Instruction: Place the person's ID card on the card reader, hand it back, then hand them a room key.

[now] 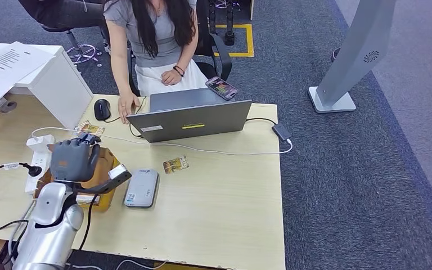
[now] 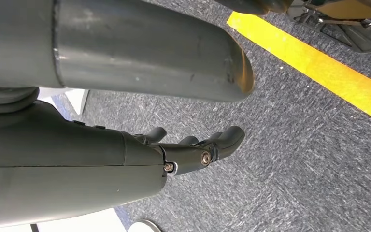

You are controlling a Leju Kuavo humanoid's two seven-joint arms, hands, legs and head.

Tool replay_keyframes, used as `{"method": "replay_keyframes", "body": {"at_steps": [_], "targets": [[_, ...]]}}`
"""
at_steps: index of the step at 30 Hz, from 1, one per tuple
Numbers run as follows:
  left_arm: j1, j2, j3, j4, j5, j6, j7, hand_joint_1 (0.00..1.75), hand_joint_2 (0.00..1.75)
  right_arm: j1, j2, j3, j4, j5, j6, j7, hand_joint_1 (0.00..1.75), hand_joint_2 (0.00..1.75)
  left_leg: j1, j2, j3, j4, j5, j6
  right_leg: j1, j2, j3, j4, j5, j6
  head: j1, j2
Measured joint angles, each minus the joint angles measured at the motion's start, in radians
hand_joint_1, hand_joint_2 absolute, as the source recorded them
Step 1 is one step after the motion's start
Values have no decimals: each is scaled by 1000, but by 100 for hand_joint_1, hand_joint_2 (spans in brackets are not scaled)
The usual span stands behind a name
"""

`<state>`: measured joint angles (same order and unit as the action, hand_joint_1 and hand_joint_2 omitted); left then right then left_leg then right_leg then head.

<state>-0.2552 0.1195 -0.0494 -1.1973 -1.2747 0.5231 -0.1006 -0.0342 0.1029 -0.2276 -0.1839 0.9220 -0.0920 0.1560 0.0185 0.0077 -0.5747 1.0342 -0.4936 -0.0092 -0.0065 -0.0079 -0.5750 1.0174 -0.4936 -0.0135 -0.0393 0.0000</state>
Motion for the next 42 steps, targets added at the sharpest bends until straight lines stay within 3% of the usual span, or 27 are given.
{"method": "replay_keyframes", "body": {"at_steps": [8, 24, 42], "targets": [[89, -59, -70, -11, -1, -9, 15, 175, 175, 0, 6, -12, 0, 4, -4, 9, 0, 0, 0, 0, 0, 0, 0, 0, 0, 0, 0, 0, 0, 0, 0, 0], [119, -72, -83, -23, 4, -54, 32, 175, 175, 1, 6, -27, 0, 10, 4, 7, 0, 0, 0, 0, 0, 0, 0, 0, 0, 0, 0, 0, 0, 0, 0, 0], [139, -84, -115, 32, -32, -212, 87, 175, 175, 1, 9, -48, 0, 31, 5, 3, 0, 0, 0, 0, 1, 0, 0, 1, 0, -1, 2, 0, 0, 0, 0, 0]]}}
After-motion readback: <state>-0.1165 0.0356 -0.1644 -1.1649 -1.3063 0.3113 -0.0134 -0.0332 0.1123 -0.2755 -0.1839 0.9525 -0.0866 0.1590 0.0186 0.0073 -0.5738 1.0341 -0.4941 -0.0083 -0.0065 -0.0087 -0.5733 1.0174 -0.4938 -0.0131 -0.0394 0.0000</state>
